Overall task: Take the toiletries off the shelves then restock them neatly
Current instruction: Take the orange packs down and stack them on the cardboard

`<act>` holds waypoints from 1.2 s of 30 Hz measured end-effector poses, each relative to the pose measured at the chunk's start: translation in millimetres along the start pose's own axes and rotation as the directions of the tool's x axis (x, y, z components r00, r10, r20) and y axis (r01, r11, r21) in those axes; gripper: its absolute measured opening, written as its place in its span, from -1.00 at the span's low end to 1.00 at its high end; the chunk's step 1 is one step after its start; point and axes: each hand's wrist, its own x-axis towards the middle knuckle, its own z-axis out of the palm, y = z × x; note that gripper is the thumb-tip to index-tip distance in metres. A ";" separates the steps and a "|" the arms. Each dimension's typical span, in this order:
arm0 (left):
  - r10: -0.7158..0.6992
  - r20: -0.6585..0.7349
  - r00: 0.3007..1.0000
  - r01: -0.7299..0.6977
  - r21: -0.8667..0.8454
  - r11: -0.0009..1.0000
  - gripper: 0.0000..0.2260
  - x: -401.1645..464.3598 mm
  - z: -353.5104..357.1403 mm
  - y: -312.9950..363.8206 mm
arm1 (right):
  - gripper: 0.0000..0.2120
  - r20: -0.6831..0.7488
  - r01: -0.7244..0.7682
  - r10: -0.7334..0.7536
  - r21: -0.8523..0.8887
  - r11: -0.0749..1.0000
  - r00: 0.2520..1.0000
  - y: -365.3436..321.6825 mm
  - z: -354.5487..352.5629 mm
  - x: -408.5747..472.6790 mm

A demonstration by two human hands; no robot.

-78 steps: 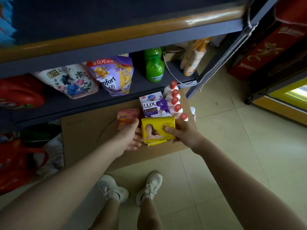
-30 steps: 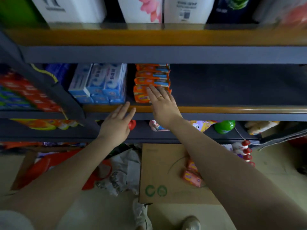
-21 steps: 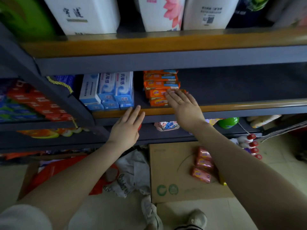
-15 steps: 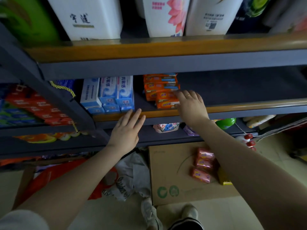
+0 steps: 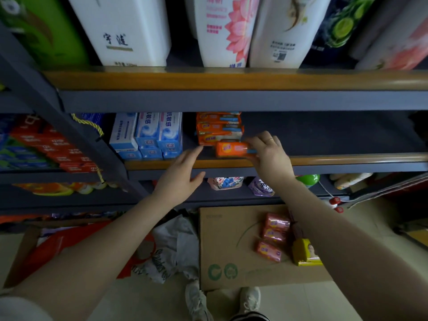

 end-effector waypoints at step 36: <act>-0.410 0.720 0.560 0.751 -0.650 -0.114 -0.66 -42.1 71.3 174.5 | -0.91 0.366 -0.386 0.123 0.881 0.273 0.922 82.2 -114.7 -103.6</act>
